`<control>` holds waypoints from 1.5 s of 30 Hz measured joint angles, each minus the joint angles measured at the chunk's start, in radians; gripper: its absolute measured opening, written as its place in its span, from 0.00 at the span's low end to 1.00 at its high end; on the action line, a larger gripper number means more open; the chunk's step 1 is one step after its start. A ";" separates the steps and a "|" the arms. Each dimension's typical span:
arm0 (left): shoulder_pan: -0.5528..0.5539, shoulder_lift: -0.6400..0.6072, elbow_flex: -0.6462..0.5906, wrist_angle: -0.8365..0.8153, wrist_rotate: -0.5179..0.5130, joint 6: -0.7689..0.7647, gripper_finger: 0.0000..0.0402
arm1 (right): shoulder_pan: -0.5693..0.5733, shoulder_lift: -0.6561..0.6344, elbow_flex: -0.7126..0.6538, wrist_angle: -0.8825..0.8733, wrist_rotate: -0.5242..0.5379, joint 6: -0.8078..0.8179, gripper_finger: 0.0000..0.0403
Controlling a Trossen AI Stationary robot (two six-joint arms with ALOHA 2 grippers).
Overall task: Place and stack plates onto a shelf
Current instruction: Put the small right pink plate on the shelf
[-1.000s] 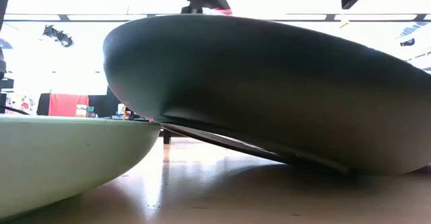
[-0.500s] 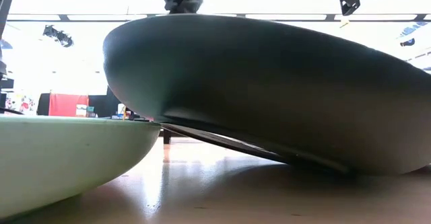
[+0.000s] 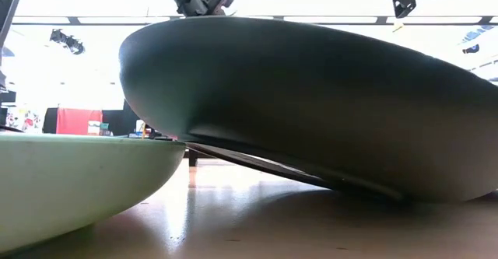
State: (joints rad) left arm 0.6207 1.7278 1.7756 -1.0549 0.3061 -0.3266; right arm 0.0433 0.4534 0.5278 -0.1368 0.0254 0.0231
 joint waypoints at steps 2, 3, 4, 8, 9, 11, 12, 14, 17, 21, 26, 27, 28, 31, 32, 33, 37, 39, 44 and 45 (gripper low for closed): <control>-0.003 0.019 0.000 0.003 0.013 0.001 0.02 | 0.000 0.000 0.000 0.000 0.000 0.000 0.39; -0.004 0.029 0.000 0.001 0.018 0.001 0.02 | 0.000 0.000 0.000 0.000 0.000 0.000 0.39; -0.007 0.039 0.000 0.002 0.022 0.001 0.02 | 0.000 0.000 0.000 0.000 0.000 0.000 0.39; -0.008 0.071 0.000 0.001 0.031 0.023 0.02 | 0.000 0.000 0.000 0.000 0.000 0.000 0.39; -0.008 0.079 0.000 0.000 0.034 0.024 0.02 | 0.000 0.000 0.000 0.000 0.000 0.000 0.39; -0.008 0.093 0.000 -0.001 0.039 0.024 0.02 | 0.000 0.000 0.000 0.000 0.000 0.000 0.39; -0.008 0.100 0.000 0.000 0.039 0.025 0.02 | 0.000 0.000 0.000 0.000 0.000 0.000 0.39; -0.008 0.114 0.000 -0.002 0.039 0.025 0.02 | 0.000 0.000 0.000 0.000 0.000 0.000 0.39; -0.007 0.131 0.000 -0.005 0.040 0.026 0.02 | 0.000 0.000 0.000 0.000 0.000 0.000 0.39; -0.002 0.139 0.000 -0.010 0.033 0.026 0.02 | 0.000 0.000 0.000 0.000 0.000 0.000 0.39; 0.002 0.138 0.000 -0.008 0.028 0.027 0.02 | 0.000 0.000 0.000 0.000 0.000 0.000 0.39; 0.003 0.138 0.000 -0.008 0.028 0.027 0.02 | 0.000 0.000 0.000 0.000 0.000 0.000 0.39; 0.004 0.138 0.000 -0.008 0.025 0.027 0.02 | 0.000 0.000 0.000 0.000 0.000 0.000 0.39; 0.003 0.138 0.000 -0.008 -0.011 0.028 0.02 | 0.000 0.000 0.000 0.000 0.000 0.000 0.39; 0.002 0.138 0.000 -0.008 -0.020 0.028 0.02 | 0.000 0.000 0.000 0.000 0.000 0.000 0.39; 0.001 0.138 0.000 -0.008 -0.024 0.028 0.02 | 0.000 0.000 0.000 0.000 0.000 0.000 0.39; -0.001 0.138 0.000 -0.008 -0.036 0.028 0.03 | 0.000 0.000 0.000 0.000 0.000 0.000 0.39; -0.002 0.138 0.000 -0.008 -0.036 0.027 0.05 | 0.000 0.000 0.000 0.000 0.000 0.000 0.39; -0.003 0.138 0.000 -0.007 -0.041 0.028 0.12 | 0.000 0.000 0.000 0.000 0.000 0.000 0.39; -0.003 0.138 0.000 -0.008 -0.046 0.027 0.14 | 0.000 0.000 0.000 0.000 0.000 0.000 0.39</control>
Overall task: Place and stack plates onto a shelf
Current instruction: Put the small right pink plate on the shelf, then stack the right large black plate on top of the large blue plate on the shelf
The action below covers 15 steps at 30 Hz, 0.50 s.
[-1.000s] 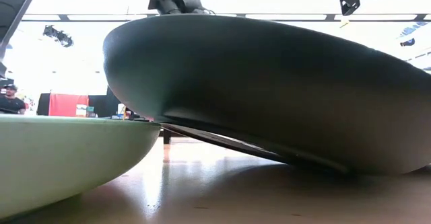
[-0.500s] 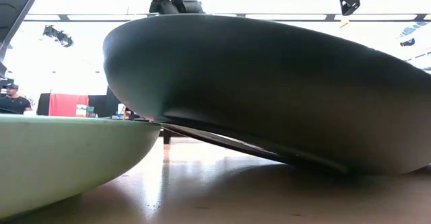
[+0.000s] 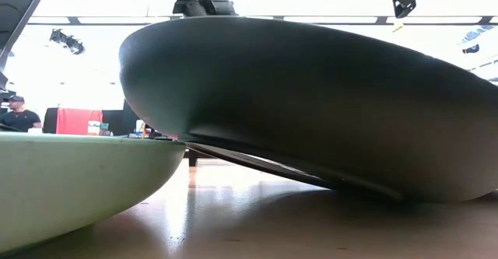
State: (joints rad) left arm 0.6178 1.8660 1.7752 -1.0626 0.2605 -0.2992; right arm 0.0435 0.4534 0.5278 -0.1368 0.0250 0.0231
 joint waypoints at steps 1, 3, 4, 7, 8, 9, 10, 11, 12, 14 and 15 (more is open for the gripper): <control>0.000 0.000 0.000 0.000 -0.008 0.000 0.15 | 0.000 0.000 0.000 0.000 0.000 0.000 0.39; 0.000 0.000 0.000 0.000 -0.028 0.000 0.17 | 0.000 0.000 0.000 0.000 0.000 0.000 0.39; 0.000 0.000 0.000 0.000 -0.038 0.000 0.17 | 0.000 0.000 0.000 0.000 0.000 0.000 0.39; 0.000 0.000 0.000 0.000 -0.052 0.000 0.19 | 0.000 0.000 0.000 0.000 0.000 0.000 0.39; 0.000 0.000 0.000 0.000 -0.055 0.000 0.20 | 0.000 0.000 0.000 0.000 0.000 0.000 0.39; 0.000 0.000 0.000 0.000 -0.056 0.000 0.21 | 0.000 0.000 0.000 0.000 0.000 0.000 0.39; 0.000 0.000 0.000 0.000 -0.057 0.000 0.22 | 0.000 0.000 0.000 0.000 0.000 0.000 0.39; 0.000 0.000 0.000 0.000 -0.057 0.000 0.22 | 0.000 0.000 0.000 0.000 0.000 0.000 0.39; 0.000 0.000 0.000 0.001 -0.057 0.000 0.23 | 0.000 0.000 0.000 0.000 0.000 0.000 0.39; 0.000 0.000 0.000 0.009 -0.057 0.000 0.24 | 0.000 0.000 0.000 0.000 0.000 0.000 0.39; 0.000 0.000 0.000 0.013 -0.057 0.000 0.24 | 0.000 0.000 0.000 0.000 0.000 0.000 0.39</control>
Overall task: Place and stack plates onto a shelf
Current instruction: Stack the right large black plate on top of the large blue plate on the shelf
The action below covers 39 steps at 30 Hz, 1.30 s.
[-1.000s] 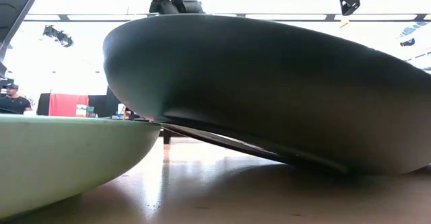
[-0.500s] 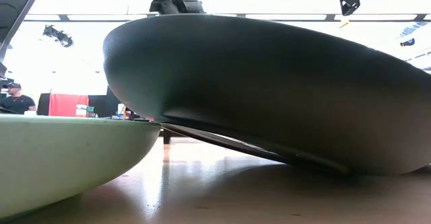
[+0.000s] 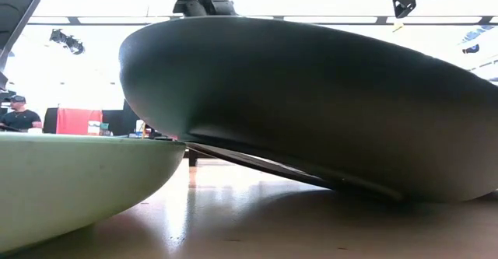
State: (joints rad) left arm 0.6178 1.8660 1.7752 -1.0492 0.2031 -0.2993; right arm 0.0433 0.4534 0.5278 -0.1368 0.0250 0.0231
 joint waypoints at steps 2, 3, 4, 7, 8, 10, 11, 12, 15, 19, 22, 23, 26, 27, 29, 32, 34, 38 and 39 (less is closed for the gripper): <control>0.003 -0.001 0.000 0.006 0.001 0.000 0.24 | 0.000 0.002 0.000 0.000 0.000 0.000 0.39; 0.006 -0.002 0.000 0.004 0.002 0.001 0.24 | 0.000 0.004 0.000 0.000 0.000 0.000 0.39; 0.008 -0.004 0.000 0.003 0.007 0.004 0.24 | 0.000 0.007 0.000 0.000 0.000 0.000 0.39; 0.010 -0.014 0.000 0.003 0.027 0.009 0.24 | 0.000 0.022 0.000 0.001 0.000 0.004 0.39; 0.010 -0.020 0.000 0.001 0.032 0.018 0.24 | 0.000 0.030 0.000 0.000 0.000 0.010 0.39; 0.007 -0.037 0.000 0.002 0.034 0.044 0.24 | 0.000 0.048 0.000 0.000 0.000 0.032 0.39; 0.007 -0.048 0.000 0.001 0.035 0.053 0.24 | 0.000 0.059 0.000 0.001 0.000 0.040 0.39; 0.006 -0.060 0.000 0.000 0.035 0.062 0.24 | 0.000 0.070 0.000 0.003 0.000 0.046 0.39; -0.006 -0.095 0.000 -0.005 0.034 0.083 0.24 | 0.000 0.106 0.000 0.021 0.000 0.054 0.39; -0.032 -0.152 0.000 -0.036 0.030 0.133 0.24 | 0.000 0.157 0.000 0.076 0.000 0.054 0.39; -0.065 -0.196 0.000 -0.075 0.013 0.163 0.24 | 0.000 0.190 0.000 0.117 -0.003 0.054 0.39; -0.080 -0.212 0.000 -0.085 -0.002 0.164 0.24 | 0.000 0.200 0.000 0.131 -0.011 0.054 0.39; -0.135 -0.259 0.000 -0.116 -0.061 0.175 0.24 | 0.000 0.222 0.000 0.174 -0.041 0.057 0.39; -0.156 -0.275 0.000 -0.129 -0.079 0.183 0.24 | 0.000 0.230 0.001 0.180 -0.050 0.064 0.39; -0.205 -0.302 0.000 -0.148 -0.108 0.189 0.24 | 0.000 0.249 0.018 0.176 -0.057 0.082 0.39; -0.284 -0.336 0.000 -0.160 -0.127 0.186 0.24 | 0.000 0.283 0.065 0.165 -0.078 0.089 0.39; -0.345 -0.354 0.000 -0.156 -0.148 0.175 0.24 | 0.000 0.311 0.100 0.143 -0.095 0.088 0.39; -0.465 -0.389 -0.047 -0.127 -0.219 0.136 0.24 | 0.000 0.372 0.156 0.095 -0.119 0.086 0.39; -0.492 -0.402 -0.077 -0.118 -0.237 0.120 0.24 | 0.000 0.389 0.166 0.089 -0.127 0.084 0.39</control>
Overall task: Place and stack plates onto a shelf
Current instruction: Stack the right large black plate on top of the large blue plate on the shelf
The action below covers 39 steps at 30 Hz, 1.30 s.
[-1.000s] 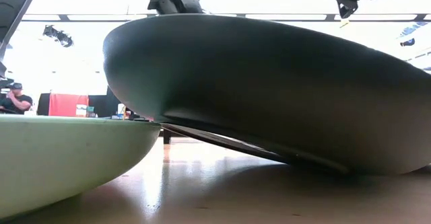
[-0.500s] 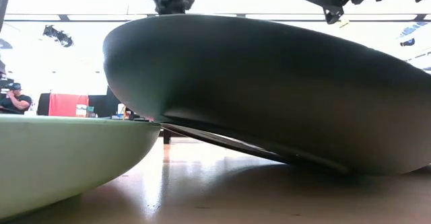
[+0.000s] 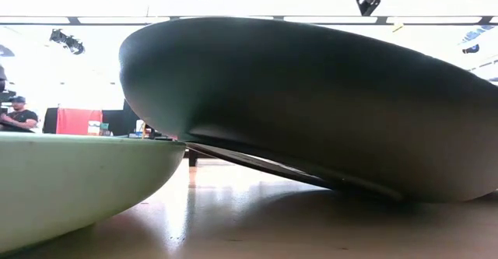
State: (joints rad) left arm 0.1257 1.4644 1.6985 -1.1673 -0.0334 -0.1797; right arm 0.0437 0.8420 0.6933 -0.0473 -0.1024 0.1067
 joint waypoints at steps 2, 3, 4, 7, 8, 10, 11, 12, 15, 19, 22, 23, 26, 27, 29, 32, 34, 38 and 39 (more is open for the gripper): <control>-0.054 -0.028 -0.071 0.031 -0.041 -0.042 0.24 | 0.001 0.033 0.015 -0.011 -0.017 -0.004 0.39; -0.078 -0.046 -0.115 0.064 -0.059 -0.066 0.24 | 0.001 0.047 0.018 -0.021 -0.029 -0.004 0.39; -0.100 -0.063 -0.161 0.098 -0.071 -0.087 0.24 | 0.001 0.065 0.025 -0.019 -0.037 -0.005 0.39; -0.162 -0.115 -0.308 0.230 -0.078 -0.152 0.24 | 0.002 0.109 0.028 -0.011 -0.070 -0.005 0.39; -0.181 -0.133 -0.355 0.278 -0.078 -0.165 0.24 | 0.002 0.128 0.028 -0.003 -0.078 -0.005 0.39; -0.218 -0.160 -0.439 0.349 -0.078 -0.200 0.24 | 0.002 0.164 0.028 -0.007 -0.098 0.000 0.39; -0.233 -0.172 -0.476 0.394 -0.078 -0.212 0.24 | 0.002 0.183 0.028 -0.004 -0.108 0.004 0.39; -0.249 -0.184 -0.510 0.422 -0.078 -0.231 0.24 | 0.002 0.201 0.028 0.002 -0.120 0.004 0.39; -0.287 -0.195 -0.595 0.513 -0.082 -0.264 0.24 | 0.002 0.256 0.028 0.003 -0.147 0.006 0.39; -0.332 -0.203 -0.675 0.595 -0.108 -0.276 0.24 | 0.002 0.323 0.028 0.009 -0.151 0.003 0.39; -0.350 -0.202 -0.719 0.608 -0.129 -0.281 0.24 | 0.002 0.370 0.028 0.008 -0.127 0.003 0.39; -0.354 -0.202 -0.729 0.635 -0.131 -0.281 0.24 | 0.002 0.386 0.028 0.008 -0.117 0.003 0.39; -0.355 -0.203 -0.749 0.651 -0.132 -0.281 0.24 | 0.002 0.429 0.027 -0.007 -0.080 -0.003 0.39; -0.355 -0.202 -0.753 0.658 -0.132 -0.281 0.24 | 0.002 0.444 0.027 -0.004 -0.072 -0.004 0.39; -0.355 -0.202 -0.757 0.668 -0.132 -0.281 0.24 | 0.002 0.471 0.027 -0.011 -0.052 -0.005 0.39; -0.355 -0.202 -0.757 0.671 -0.132 -0.281 0.24 | 0.001 0.511 0.027 -0.017 -0.046 -0.005 0.39; -0.355 -0.202 -0.757 0.685 -0.132 -0.281 0.24 | 0.002 0.537 0.027 -0.027 -0.046 -0.005 0.39; -0.355 -0.202 -0.757 0.687 -0.131 -0.280 0.24 | 0.002 0.588 0.027 -0.035 -0.053 -0.005 0.39; -0.355 -0.202 -0.757 0.686 -0.131 -0.280 0.24 | 0.002 0.601 0.027 -0.035 -0.053 -0.005 0.39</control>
State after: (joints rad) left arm -0.2288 1.2621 0.9413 -0.4812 -0.1646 -0.4600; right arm 0.0452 1.4426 0.7204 -0.0827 -0.1555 0.1017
